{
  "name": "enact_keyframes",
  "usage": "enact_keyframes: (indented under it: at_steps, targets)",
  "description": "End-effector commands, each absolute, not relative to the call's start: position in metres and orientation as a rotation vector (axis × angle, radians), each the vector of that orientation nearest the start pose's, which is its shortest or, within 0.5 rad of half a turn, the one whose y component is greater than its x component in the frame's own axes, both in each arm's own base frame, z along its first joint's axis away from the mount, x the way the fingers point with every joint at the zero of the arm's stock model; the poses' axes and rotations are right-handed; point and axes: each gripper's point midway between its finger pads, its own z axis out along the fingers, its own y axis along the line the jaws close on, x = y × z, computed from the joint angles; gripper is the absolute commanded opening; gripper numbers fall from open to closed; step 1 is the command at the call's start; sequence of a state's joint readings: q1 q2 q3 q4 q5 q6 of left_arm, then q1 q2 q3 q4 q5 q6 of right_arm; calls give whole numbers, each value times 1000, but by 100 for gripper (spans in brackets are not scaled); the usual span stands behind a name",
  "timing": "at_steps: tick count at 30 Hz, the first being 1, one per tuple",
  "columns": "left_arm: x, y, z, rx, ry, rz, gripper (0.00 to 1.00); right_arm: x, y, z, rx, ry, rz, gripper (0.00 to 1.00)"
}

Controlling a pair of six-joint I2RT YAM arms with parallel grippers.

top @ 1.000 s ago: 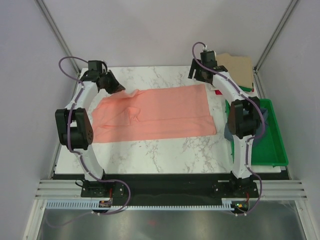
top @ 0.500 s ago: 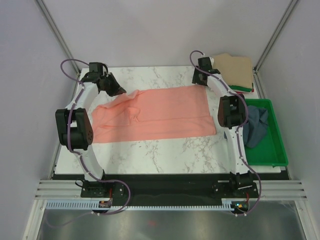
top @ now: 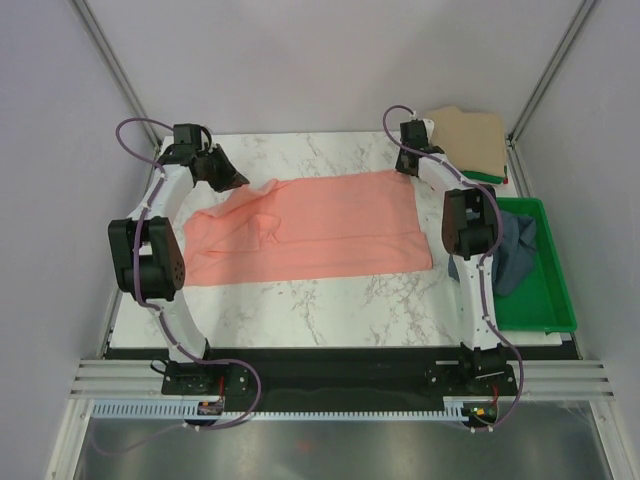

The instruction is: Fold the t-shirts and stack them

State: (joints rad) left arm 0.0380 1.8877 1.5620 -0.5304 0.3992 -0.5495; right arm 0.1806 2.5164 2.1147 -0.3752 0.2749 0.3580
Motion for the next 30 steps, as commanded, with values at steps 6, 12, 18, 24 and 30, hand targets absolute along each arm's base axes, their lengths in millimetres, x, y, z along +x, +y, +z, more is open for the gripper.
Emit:
enact_keyframes:
  at_steps: [6, 12, 18, 24, 30]
  targets:
    - [475, -71, 170, -484, 2363, -746, 2, 589, 71, 14, 349, 2383, -122, 55]
    - [475, -69, 172, -494, 2357, -754, 2, 587, 72, 19, 344, 2379, -109, 59]
    - [475, -69, 171, -500, 2360, -766, 2, 589, 86, 2, 345, 2409, -23, 41]
    - [476, -66, 170, -511, 2360, -766, 2, 594, 96, -3, 335, 2399, 3, 6]
    - [477, -63, 171, -508, 2353, -768, 2, 600, 104, 18, 309, 2365, 44, 0]
